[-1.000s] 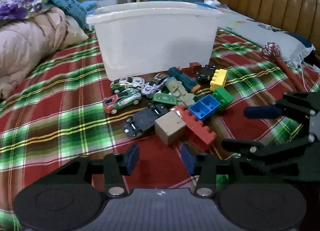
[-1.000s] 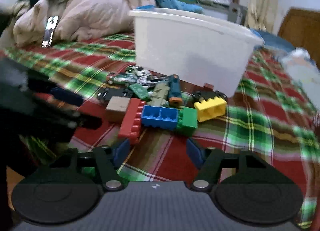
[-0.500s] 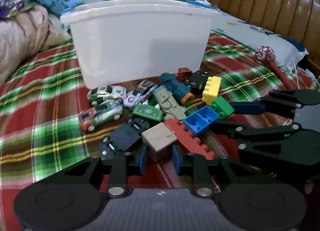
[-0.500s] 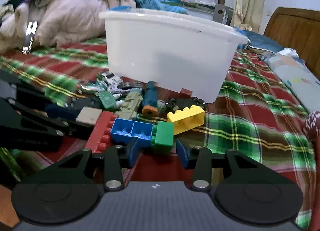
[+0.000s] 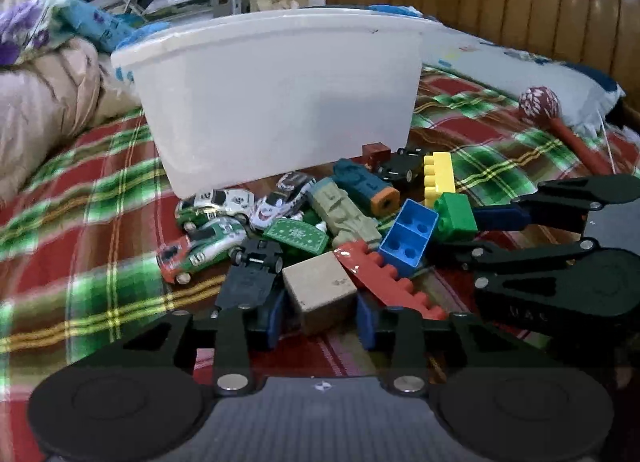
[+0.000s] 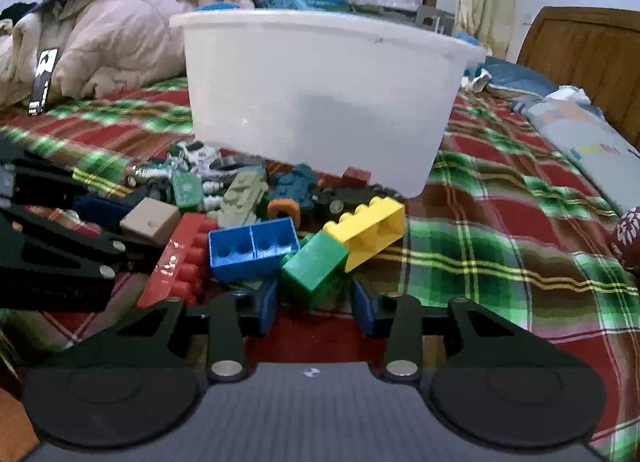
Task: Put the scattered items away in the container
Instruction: 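Grasp the tan wooden block with the left tool while the right tool grasps the green brick, then carry both items over the white bin and open both tools to drop them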
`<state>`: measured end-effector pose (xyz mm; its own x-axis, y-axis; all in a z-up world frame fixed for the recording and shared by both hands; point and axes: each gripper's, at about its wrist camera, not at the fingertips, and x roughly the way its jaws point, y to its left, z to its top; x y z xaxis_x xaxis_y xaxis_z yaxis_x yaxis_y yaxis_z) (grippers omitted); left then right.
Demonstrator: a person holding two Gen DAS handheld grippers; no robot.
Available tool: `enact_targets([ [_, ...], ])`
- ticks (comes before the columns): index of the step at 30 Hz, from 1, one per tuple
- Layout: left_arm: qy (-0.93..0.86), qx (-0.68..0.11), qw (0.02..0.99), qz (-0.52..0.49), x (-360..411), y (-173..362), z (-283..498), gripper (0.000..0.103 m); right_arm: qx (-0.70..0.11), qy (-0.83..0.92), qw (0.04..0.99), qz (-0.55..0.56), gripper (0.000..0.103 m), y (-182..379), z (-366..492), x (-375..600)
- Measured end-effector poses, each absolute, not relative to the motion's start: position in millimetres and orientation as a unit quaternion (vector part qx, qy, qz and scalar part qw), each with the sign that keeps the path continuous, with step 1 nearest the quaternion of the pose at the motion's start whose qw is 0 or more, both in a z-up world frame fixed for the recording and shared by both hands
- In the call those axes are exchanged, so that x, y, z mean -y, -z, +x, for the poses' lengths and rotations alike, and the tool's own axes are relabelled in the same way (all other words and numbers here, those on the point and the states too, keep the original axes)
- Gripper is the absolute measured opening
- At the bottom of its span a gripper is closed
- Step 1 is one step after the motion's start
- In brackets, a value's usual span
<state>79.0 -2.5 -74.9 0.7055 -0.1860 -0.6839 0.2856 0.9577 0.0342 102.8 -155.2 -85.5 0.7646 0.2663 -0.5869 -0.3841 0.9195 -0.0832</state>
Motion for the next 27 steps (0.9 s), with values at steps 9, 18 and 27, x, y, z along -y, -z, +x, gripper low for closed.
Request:
enact_targets([
  [9, 0.116, -0.363, 0.922, 0.070, -3.2, 69.4, 62.7, 0.039, -0.284, -0.179, 0.934, -0.118, 0.030, 84.5, 93.6, 146.4],
  [18, 0.118, -0.330, 0.935, 0.052, -19.1, 24.4, 59.3, 0.039, -0.248, -0.169, 0.948, -0.104, 0.030, 52.9, 79.1, 154.7],
  [27, 0.114, -0.261, 0.957, 0.053, -15.1, -43.4, 90.9, 0.039, -0.200, -0.174, 0.961, -0.076, 0.030, -7.7, 104.4, 157.8],
])
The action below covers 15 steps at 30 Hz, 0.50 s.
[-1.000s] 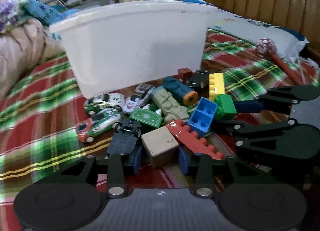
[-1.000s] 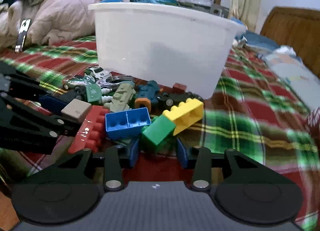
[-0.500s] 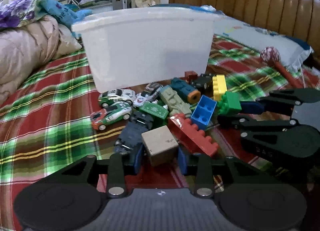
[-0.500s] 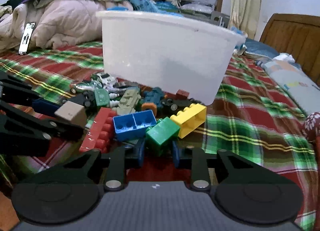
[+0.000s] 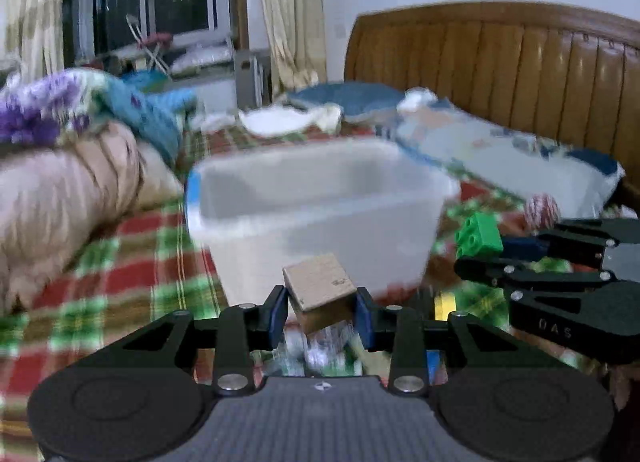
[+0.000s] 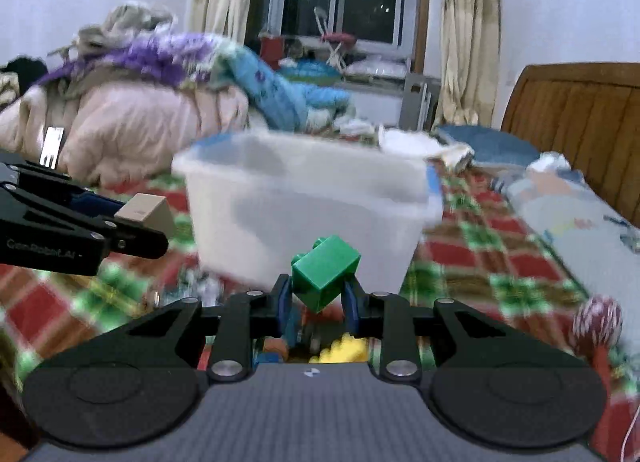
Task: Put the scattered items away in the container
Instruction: 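Carry both items over the white bin and open both tools to drop them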
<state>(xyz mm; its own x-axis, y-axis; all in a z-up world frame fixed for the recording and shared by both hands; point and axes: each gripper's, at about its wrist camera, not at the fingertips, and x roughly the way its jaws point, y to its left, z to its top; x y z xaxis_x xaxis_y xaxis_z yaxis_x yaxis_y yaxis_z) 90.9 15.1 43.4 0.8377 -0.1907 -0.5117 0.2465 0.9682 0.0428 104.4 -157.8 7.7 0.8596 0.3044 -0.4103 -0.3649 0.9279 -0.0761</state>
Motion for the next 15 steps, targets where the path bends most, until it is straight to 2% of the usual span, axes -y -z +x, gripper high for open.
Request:
enact_targets([
  [8, 0.092, -0.222, 0.969, 0.059, -3.4, -81.1, 144.6, 0.039, -0.170, -0.172, 0.969, -0.054, 0.030, -49.1, 156.7, 153.6],
  [15, 0.052, -0.259, 0.961, 0.076, -1.7, -66.8, 205.6, 0.039, -0.210, -0.174, 0.961, -0.047, 0.030, -48.8, 220.2, 145.2],
])
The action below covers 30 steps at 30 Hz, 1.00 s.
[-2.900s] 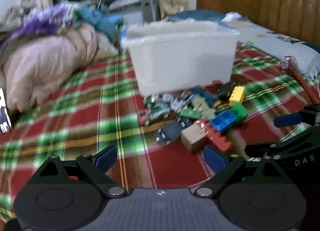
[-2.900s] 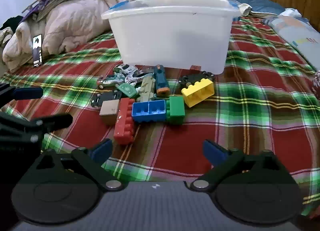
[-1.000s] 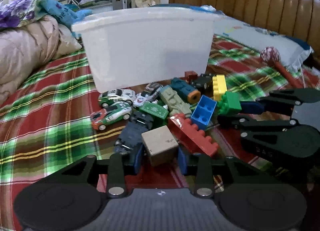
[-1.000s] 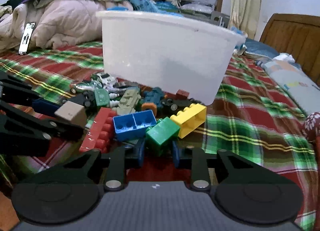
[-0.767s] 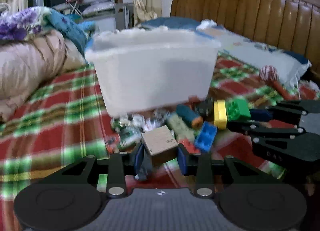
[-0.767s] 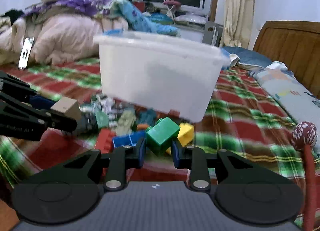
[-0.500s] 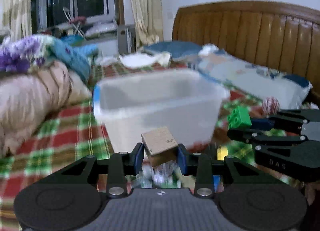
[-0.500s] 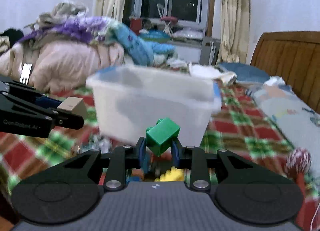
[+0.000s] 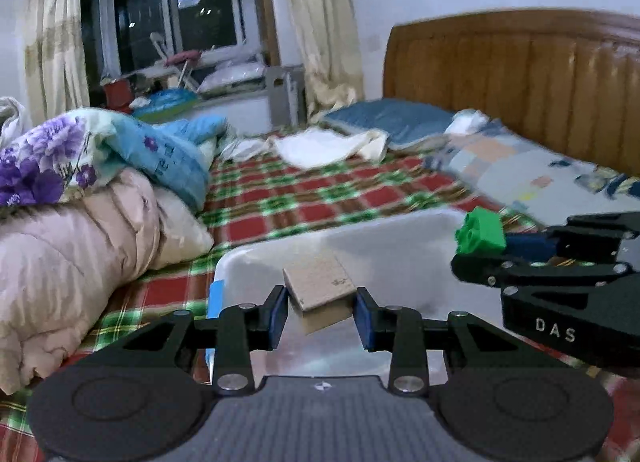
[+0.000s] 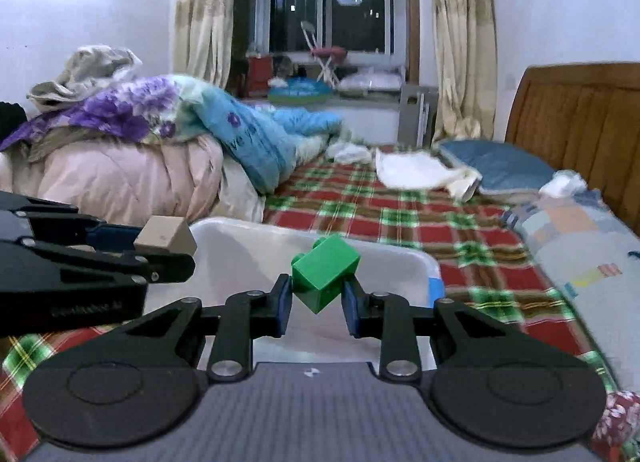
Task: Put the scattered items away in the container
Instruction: 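Carry both items over the white bin and open both tools to drop them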
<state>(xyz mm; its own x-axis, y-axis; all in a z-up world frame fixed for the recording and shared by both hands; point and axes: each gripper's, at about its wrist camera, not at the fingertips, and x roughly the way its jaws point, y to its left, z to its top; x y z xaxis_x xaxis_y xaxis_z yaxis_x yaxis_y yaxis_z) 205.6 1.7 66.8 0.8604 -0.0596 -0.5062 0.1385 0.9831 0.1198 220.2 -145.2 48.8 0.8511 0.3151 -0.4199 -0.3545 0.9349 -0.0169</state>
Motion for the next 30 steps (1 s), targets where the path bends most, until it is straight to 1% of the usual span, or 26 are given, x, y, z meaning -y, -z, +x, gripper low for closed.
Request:
enact_targets([
  [5, 0.035, -0.287, 0.952, 0.098, 1.4, -46.2, 232.8, 0.039, -0.243, -0.169, 0.953, -0.063, 0.031, -34.8, 243.5, 134.8],
  [8, 0.021, -0.306, 0.946, 0.107, 1.2, -36.2, 244.1, 0.040, -0.266, -0.163, 0.947, -0.075, 0.032, -27.4, 251.9, 130.2],
  [10, 0.019, -0.315, 0.943, 0.109, -0.4, -33.3, 245.4, 0.040, -0.275, -0.163, 0.945, -0.071, 0.043, -26.4, 254.2, 130.2],
  [11, 0.015, -0.315, 0.942, 0.115, 0.1, -32.7, 244.1, 0.040, -0.272, -0.163, 0.946, -0.070, 0.052, -27.2, 253.9, 130.4],
  [12, 0.009, -0.315, 0.941, 0.124, 0.4, -32.5, 243.3, 0.041, -0.268, -0.161, 0.947, -0.071, 0.057, -28.0, 252.5, 131.0],
  [14, 0.000, -0.319, 0.938, 0.133, 0.4, -33.6, 243.0, 0.053, -0.263, -0.156, 0.949, -0.075, 0.059, -31.1, 250.2, 131.1],
  [16, 0.006, -0.321, 0.939, 0.120, -2.4, -38.7, 238.3, 0.059, -0.262, -0.157, 0.949, -0.075, 0.061, -35.3, 247.9, 131.0],
  [17, 0.010, -0.322, 0.940, 0.112, -3.9, -41.9, 236.5, 0.063, -0.260, -0.156, 0.950, -0.077, 0.065, -37.5, 245.6, 131.3],
  [18, 0.013, -0.320, 0.942, 0.103, -5.6, -46.0, 232.8, 0.065, -0.258, -0.154, 0.950, -0.080, 0.071, -40.0, 241.9, 131.5],
  [20, 0.010, -0.312, 0.945, 0.099, -7.0, -54.5, 224.4, 0.072, -0.252, -0.153, 0.952, -0.082, 0.076, -45.5, 236.6, 130.9],
  [22, -0.002, -0.295, 0.950, 0.107, -6.1, -63.9, 211.3, 0.075, -0.245, -0.154, 0.954, -0.076, 0.081, -51.8, 227.6, 134.2],
  [24, -0.013, -0.272, 0.955, 0.121, -4.9, -72.0, 195.9, 0.078, -0.242, -0.159, 0.955, -0.069, 0.087, -57.0, 219.5, 136.7],
  [25, -0.015, -0.261, 0.957, 0.125, -4.7, -75.1, 185.7, 0.081, -0.239, -0.161, 0.955, -0.067, 0.088, -59.5, 213.7, 138.4],
  [28, 0.007, -0.251, 0.962, 0.109, -10.5, -81.0, 158.1, 0.081, -0.226, -0.168, 0.958, -0.060, 0.093, -65.7, 192.7, 144.2],
  [30, 0.018, -0.244, 0.966, 0.088, -17.1, -80.5, 140.0, 0.081, -0.217, -0.168, 0.960, -0.059, 0.099, -66.7, 177.7, 146.7],
])
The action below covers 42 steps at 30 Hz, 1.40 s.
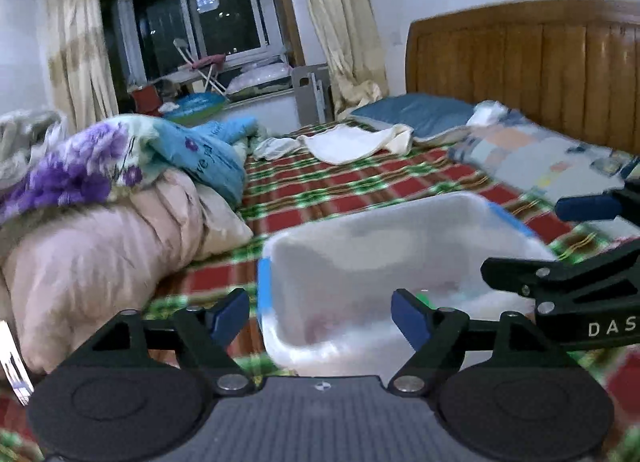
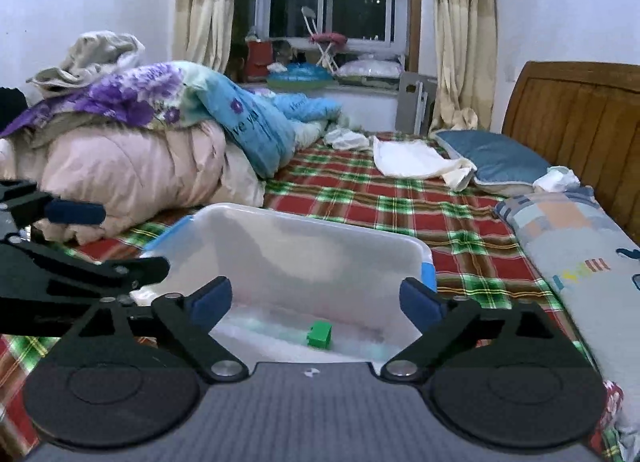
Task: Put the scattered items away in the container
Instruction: 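Carry both items over the white bin and open both tools to drop them, then grasp the black toy car with the left tool while the right tool grasps the blue brick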
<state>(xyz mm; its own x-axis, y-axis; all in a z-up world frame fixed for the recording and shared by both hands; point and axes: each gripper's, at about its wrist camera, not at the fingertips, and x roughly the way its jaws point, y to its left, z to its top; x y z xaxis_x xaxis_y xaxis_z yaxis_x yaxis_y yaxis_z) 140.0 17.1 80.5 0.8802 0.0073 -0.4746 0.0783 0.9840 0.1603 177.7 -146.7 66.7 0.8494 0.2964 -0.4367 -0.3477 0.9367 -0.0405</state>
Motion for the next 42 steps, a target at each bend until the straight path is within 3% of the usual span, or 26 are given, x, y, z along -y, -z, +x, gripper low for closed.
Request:
enact_targets([
  [7, 0.029, -0.250, 0.960, 0.120, -22.2, -35.6, 81.0, 0.081, -0.182, -0.169, 0.964, -0.094, 0.101, -36.7, 121.4, 148.4],
  [20, 0.074, -0.321, 0.940, 0.088, -34.9, 64.9, 29.5, 0.081, -0.255, -0.186, 0.948, -0.042, 0.096, 49.4, 76.5, 163.9],
  [26, 0.096, -0.312, 0.943, 0.064, -41.8, 65.9, 38.9, 0.079, -0.271, -0.178, 0.945, -0.052, 0.083, 71.6, 65.0, 173.9],
  [33, 0.120, -0.327, 0.931, 0.112, -31.4, 76.6, 81.8, 0.078, -0.280, -0.197, 0.938, -0.055, 0.071, 75.5, 64.2, 164.0],
  [36, 0.125, -0.342, 0.925, 0.109, -30.1, 82.3, 92.2, 0.064, -0.275, -0.189, 0.940, -0.074, 0.069, 75.0, 69.5, 156.4],
  [38, 0.127, -0.345, 0.926, 0.090, -33.4, 82.9, 92.3, 0.042, -0.272, -0.187, 0.941, -0.077, 0.068, 73.2, 76.3, 153.7],
  [42, 0.128, -0.349, 0.924, 0.091, -35.2, 81.2, 88.7, 0.039, -0.285, -0.213, 0.932, -0.069, 0.066, 72.4, 95.1, 146.3],
])
